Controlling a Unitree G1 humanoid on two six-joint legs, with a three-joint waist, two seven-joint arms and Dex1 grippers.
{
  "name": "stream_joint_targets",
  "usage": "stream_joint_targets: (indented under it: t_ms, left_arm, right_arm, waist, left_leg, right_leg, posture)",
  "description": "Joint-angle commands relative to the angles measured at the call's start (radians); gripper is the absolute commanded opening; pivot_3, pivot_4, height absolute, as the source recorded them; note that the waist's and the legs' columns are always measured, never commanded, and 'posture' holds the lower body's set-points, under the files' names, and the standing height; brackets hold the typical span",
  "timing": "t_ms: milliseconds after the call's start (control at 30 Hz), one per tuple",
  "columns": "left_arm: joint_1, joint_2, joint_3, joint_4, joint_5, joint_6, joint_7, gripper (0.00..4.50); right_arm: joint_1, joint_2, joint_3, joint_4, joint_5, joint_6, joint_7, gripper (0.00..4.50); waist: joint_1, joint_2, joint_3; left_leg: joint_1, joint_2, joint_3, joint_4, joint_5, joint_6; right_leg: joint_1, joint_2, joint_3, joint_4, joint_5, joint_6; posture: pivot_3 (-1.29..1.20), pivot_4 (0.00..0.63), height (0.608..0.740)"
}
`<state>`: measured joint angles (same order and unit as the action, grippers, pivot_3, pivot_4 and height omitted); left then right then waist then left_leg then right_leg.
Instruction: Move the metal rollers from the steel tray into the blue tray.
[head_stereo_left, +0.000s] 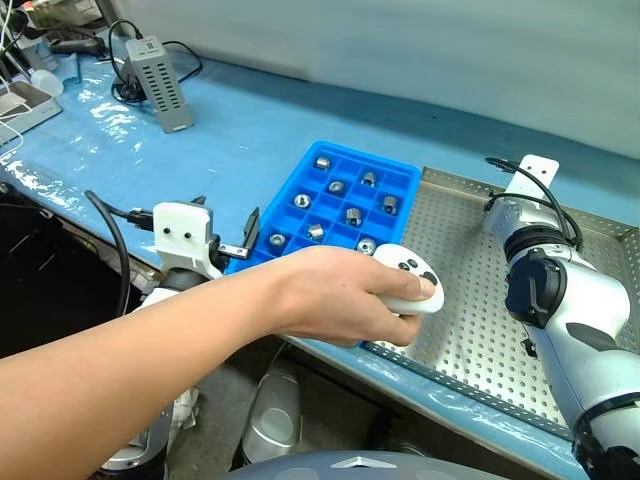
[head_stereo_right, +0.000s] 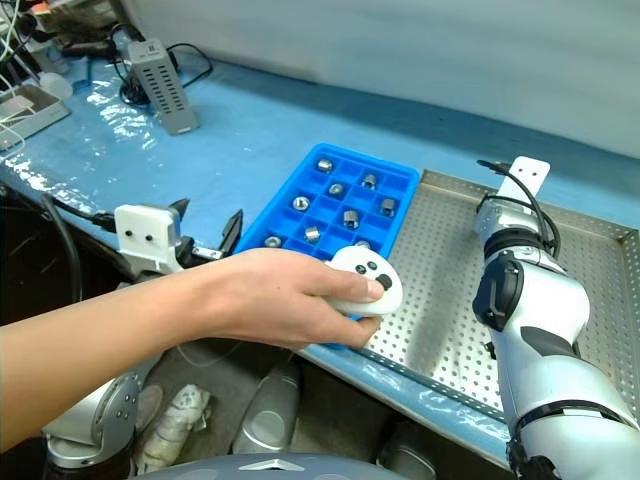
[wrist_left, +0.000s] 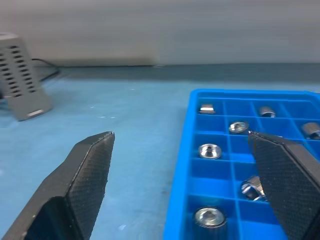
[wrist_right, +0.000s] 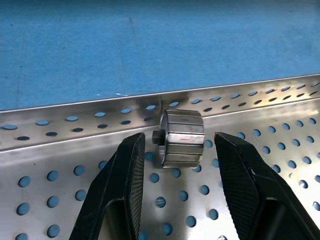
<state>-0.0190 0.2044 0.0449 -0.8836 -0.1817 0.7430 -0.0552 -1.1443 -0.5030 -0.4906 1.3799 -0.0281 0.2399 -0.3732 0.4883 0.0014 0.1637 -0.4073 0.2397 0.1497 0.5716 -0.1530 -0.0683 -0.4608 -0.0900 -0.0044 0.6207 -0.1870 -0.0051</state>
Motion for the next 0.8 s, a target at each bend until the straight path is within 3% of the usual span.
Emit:
stream_joint_targets:
  t_ms: [33,500,800]
  left_arm:
    - [0.019,-0.002,0.017,-0.079,0.006,0.011,0.018,4.50]
    - [0.044,-0.008,0.005,-0.113,0.016,0.025,0.037,4.50]
    - [0.015,-0.007,-0.012,-0.084,0.013,0.019,0.027,4.50]
  right_arm:
    - [-0.008,-0.008,-0.015,-0.006,0.005,-0.010,-0.002,2.25]
    - [0.001,-0.030,0.044,-0.004,-0.067,0.039,-0.099,2.25]
    - [0.006,-0.046,0.059,-0.004,-0.084,0.045,-0.102,2.25]
  waist:
    - [0.008,0.000,0.000]
    - [0.073,0.000,0.000]
    - [0.079,0.001,0.000]
  left_leg:
    - [0.000,0.000,0.000,0.000,0.000,0.000]
    - [0.002,0.000,0.000,0.000,0.000,0.000]
    - [0.003,0.000,-0.001,0.000,0.000,0.000]
  right_leg:
    - [0.000,0.000,0.000,0.000,0.000,0.000]
    - [0.001,0.000,0.001,0.000,0.000,0.000]
    - [0.002,0.000,0.001,0.000,-0.003,0.005]
  posture:
    - [0.85,0.150,0.740]
    - [0.88,0.150,0.740]
    - [0.85,0.150,0.740]
